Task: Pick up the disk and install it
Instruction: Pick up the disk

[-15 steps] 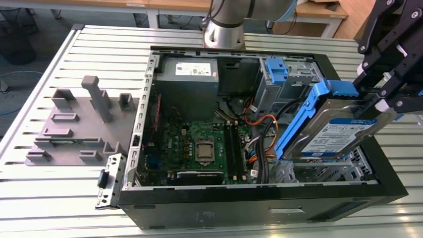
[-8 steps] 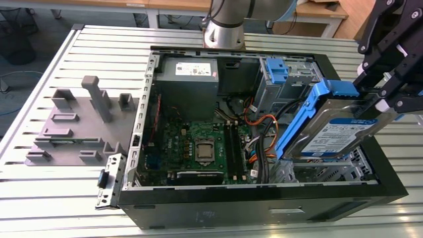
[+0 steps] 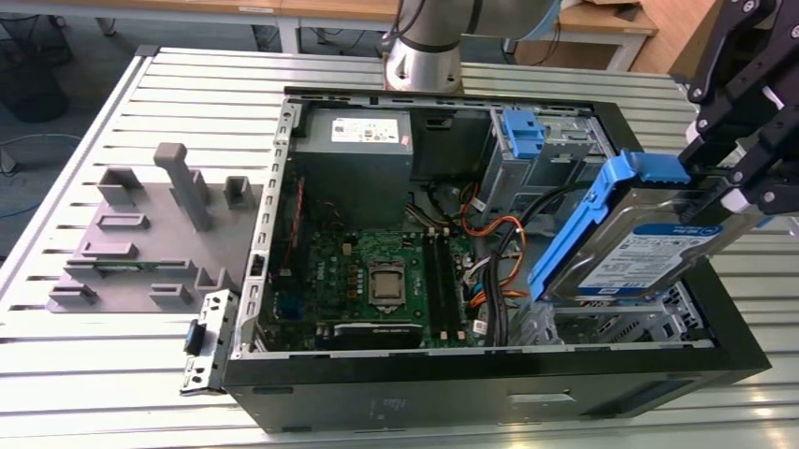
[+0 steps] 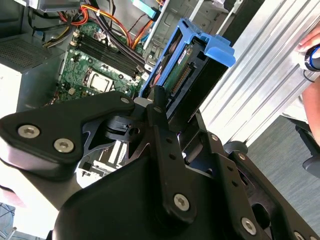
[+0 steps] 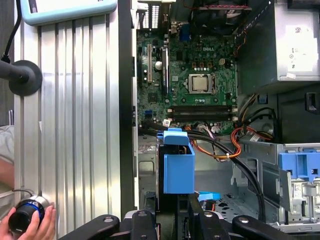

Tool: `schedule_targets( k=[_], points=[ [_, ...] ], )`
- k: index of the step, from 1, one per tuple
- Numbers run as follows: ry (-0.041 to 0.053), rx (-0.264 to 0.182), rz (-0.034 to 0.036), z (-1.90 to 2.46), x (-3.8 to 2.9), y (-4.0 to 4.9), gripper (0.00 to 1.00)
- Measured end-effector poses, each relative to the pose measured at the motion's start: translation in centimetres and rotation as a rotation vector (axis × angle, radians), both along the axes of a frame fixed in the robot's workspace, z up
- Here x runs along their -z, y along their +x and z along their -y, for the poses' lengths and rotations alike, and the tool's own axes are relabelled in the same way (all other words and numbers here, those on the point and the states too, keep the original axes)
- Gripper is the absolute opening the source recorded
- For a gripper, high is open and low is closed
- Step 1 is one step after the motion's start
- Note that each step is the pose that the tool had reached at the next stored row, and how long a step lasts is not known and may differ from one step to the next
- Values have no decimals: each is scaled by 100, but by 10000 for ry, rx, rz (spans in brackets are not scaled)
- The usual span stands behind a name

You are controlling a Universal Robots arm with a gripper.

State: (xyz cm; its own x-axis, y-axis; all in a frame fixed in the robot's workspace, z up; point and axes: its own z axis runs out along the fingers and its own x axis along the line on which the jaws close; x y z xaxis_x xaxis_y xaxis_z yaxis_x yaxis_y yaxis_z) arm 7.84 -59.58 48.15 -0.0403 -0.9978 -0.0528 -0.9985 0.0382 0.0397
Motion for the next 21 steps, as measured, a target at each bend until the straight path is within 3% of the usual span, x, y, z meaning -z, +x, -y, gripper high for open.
schedule_targets(
  k=[12, 21],
  points=[
    [-1, -1, 0, -32, 47, 166, 35],
    [0, 0, 0, -82, 140, 266, 35]
  ],
)
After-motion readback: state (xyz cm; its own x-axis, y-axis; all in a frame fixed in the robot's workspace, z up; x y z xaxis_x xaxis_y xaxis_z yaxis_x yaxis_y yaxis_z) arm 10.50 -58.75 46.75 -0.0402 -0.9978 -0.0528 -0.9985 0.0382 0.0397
